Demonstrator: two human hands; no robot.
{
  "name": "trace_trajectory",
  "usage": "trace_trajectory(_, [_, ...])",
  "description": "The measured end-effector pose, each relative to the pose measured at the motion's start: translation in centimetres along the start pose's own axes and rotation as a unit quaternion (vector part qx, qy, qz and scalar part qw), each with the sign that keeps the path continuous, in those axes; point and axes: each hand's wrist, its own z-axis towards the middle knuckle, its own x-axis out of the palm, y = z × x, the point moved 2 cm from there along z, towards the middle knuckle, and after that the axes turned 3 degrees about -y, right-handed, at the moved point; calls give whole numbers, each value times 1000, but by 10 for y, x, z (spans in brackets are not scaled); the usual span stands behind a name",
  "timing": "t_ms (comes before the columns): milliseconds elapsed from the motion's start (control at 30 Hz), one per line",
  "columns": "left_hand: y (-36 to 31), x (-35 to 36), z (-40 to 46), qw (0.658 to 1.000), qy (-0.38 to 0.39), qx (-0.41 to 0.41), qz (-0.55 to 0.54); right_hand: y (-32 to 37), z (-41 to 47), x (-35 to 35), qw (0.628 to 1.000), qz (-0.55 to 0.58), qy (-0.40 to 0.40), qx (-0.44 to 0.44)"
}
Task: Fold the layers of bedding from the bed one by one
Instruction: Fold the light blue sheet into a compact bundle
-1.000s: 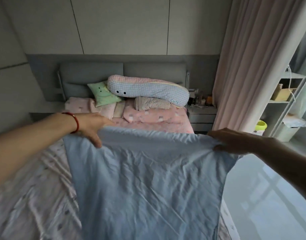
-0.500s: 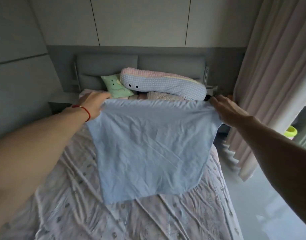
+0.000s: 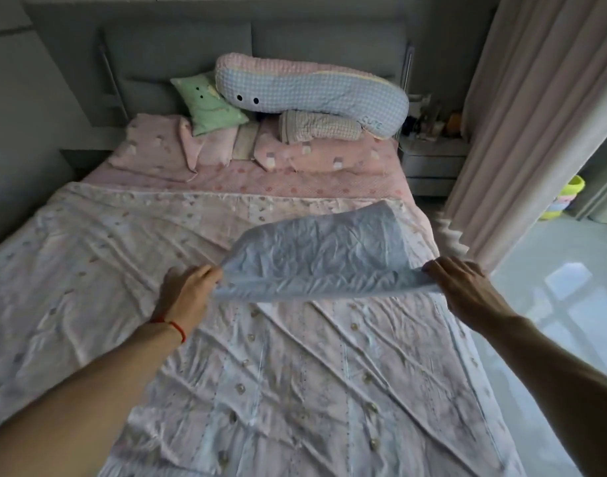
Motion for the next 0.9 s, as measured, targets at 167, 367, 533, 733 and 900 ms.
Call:
trace_trajectory(167, [-28,138,-180,988,110,-71,-86,71,-166,135,993,68,93,21])
trace_trajectory(367, [-61,164,-298,975,164,-107,-102,127,-290,161,977,102,146,116])
trace_trajectory(533, [-64,145,-348,958,232,-136,-94,151,-332,134,949,96,263,144])
trace_trajectory(733, [-74,147,-396,904,396,-145,-68,171,-366,129,916,79,370,134])
trace_trajectory(900, [-82,159,-334,922,355,-140,-61,171,-305,151,945,83,281,148])
